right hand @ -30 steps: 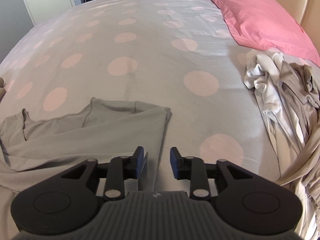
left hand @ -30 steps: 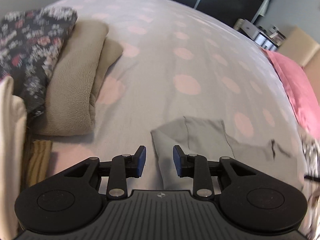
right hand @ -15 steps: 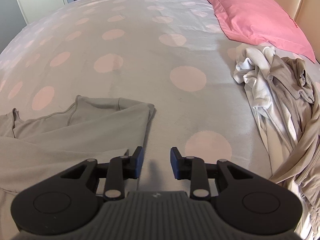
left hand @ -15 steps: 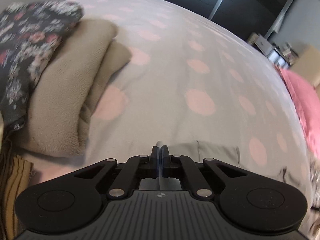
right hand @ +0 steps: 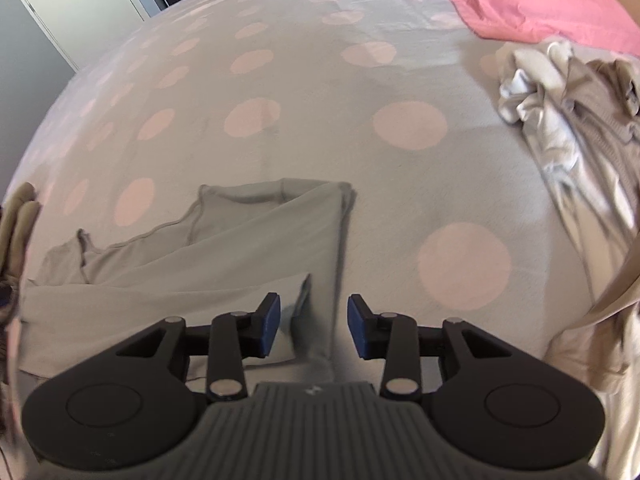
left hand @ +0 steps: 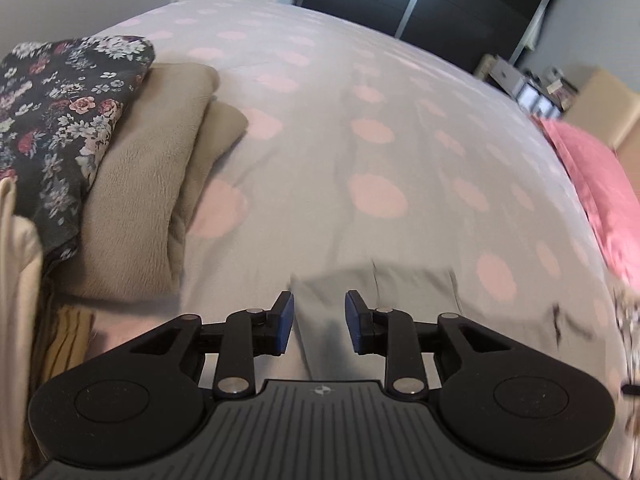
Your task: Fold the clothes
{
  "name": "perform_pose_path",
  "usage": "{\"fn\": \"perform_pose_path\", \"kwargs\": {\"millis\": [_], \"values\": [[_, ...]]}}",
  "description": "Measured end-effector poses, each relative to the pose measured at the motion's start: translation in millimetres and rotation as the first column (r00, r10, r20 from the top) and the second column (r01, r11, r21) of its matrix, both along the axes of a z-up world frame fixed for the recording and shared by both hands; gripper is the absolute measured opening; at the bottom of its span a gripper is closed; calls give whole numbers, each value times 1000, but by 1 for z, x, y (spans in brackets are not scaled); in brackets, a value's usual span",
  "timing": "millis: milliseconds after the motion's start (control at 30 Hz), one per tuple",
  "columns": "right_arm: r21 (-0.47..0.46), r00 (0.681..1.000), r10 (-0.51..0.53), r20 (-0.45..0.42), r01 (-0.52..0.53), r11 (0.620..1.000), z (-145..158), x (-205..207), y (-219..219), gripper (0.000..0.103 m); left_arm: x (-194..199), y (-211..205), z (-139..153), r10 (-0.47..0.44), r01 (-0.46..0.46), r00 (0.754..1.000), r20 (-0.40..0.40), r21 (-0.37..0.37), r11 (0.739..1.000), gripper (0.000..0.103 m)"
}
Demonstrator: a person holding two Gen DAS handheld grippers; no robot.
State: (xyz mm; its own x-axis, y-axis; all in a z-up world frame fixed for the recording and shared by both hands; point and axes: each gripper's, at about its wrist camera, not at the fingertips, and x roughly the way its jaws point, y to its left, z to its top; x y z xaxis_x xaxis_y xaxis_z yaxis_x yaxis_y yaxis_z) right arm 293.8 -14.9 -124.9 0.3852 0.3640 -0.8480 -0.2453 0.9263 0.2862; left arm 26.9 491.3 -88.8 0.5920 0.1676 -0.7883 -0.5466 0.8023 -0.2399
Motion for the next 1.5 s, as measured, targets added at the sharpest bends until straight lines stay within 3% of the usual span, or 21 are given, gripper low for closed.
{"fn": "perform_pose_path", "kwargs": {"millis": [167, 367, 433, 500, 600, 700, 767, 900, 1000, 1133, 1167, 1233, 1300, 1500], "values": [[39, 999, 34, -1, -34, 999, -13, -1, 6, 47, -21, -25, 12, -75, 77, 994, -83, 17, 997, 27], [54, 1000, -18, -8, 19, 998, -23, 10, 17, 44, -43, -43, 26, -99, 102, 992, -80, 29, 994, 30], [31, 1000, -29, -3, 29, 999, -24, 13, 23, 16, -45, -44, 25, -88, 91, 993, -80, 38, 995, 31], [-2, 999, -30, 29, 30, 1000, -20, 14, 27, 4, -45, -43, 23, -72, 75, 994, -78, 45, 996, 31], [-25, 995, -19, 96, 21, 999, -7, 14, 30, 1, -43, -45, 18, -67, 70, 994, -86, 36, 997, 31], [-4, 971, -70, 228, 73, 997, 12, 12, 22, 0, -40, -46, 15, -71, 74, 992, -100, 35, 997, 31], [-27, 966, -94, 242, 104, 994, 12, 16, 20, 0, -39, -47, 14, -70, 73, 993, -99, 31, 997, 31], [32, 991, -92, 101, 89, 995, -5, 28, 16, 8, -35, -50, 14, -74, 77, 993, -96, 26, 997, 31], [-6, 995, -69, 75, 70, 998, -12, 29, 23, 24, -33, -51, 13, -74, 77, 993, -97, 29, 997, 31], [-47, 999, -21, 42, 23, 999, -21, 27, 31, 24, -28, -51, 9, -71, 74, 991, -112, 24, 997, 31], [-51, 999, -11, 33, 13, 999, -23, 26, 33, 21, -28, -51, 8, -71, 74, 991, -115, 22, 997, 31], [-95, 999, 31, 38, -28, 995, -24, 22, 39, 2, -26, -52, 7, -71, 75, 990, -122, 22, 997, 31], [-119, 996, 44, 72, -35, 992, -20, 18, 41, 1, -26, -53, 5, -73, 77, 989, -128, 22, 997, 31], [-71, 969, -18, 248, 36, 997, 8, 18, 35, 1, -27, -50, 5, -56, 60, 990, -131, 24, 998, 31]]}}
